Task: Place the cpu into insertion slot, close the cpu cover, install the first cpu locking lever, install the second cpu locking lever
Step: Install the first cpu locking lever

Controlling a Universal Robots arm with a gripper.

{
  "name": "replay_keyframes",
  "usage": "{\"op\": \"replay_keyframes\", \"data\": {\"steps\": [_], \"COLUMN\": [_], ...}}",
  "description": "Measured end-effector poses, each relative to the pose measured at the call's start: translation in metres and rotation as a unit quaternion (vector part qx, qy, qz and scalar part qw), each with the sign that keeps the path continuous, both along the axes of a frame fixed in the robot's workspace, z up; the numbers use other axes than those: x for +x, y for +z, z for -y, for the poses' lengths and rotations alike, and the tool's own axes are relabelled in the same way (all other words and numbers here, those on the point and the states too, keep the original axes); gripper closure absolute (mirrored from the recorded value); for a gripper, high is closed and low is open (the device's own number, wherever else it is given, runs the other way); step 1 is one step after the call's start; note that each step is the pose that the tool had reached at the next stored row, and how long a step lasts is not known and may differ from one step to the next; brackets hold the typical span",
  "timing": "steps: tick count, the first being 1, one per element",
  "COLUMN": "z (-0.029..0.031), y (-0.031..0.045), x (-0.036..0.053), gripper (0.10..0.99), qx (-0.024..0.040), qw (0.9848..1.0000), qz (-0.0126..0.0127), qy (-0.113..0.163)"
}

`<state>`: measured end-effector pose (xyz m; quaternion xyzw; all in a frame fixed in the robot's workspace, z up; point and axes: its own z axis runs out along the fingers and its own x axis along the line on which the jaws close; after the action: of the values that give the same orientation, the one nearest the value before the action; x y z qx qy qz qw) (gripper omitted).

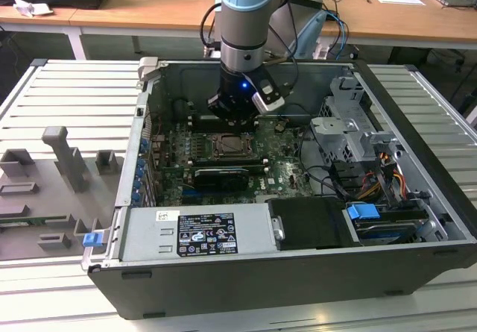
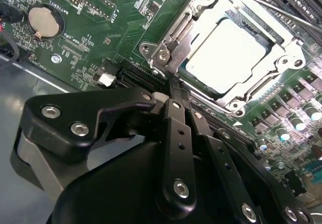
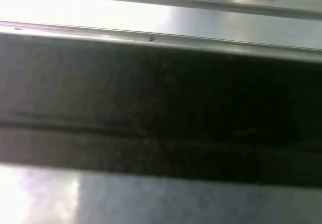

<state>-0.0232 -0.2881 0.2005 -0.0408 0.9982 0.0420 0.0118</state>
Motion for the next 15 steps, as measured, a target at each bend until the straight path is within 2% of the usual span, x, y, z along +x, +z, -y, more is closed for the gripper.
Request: {"op": "replay_keyframes", "data": {"steps": [2, 8, 15], "z": [-0.0002, -0.0001, 0.0032], "y": [0.001, 0.0116, 0.012], "x": [0.0001, 0.0001, 0.0], "gripper": [0.98, 0.98, 0.98], "qx": [0.0008, 0.0004, 0.0004], "qw": [1.0, 1.0, 1.0], "qz": [0.0004, 0.0001, 0.0001], "qy": [0.0, 0.0, 0.0]}}
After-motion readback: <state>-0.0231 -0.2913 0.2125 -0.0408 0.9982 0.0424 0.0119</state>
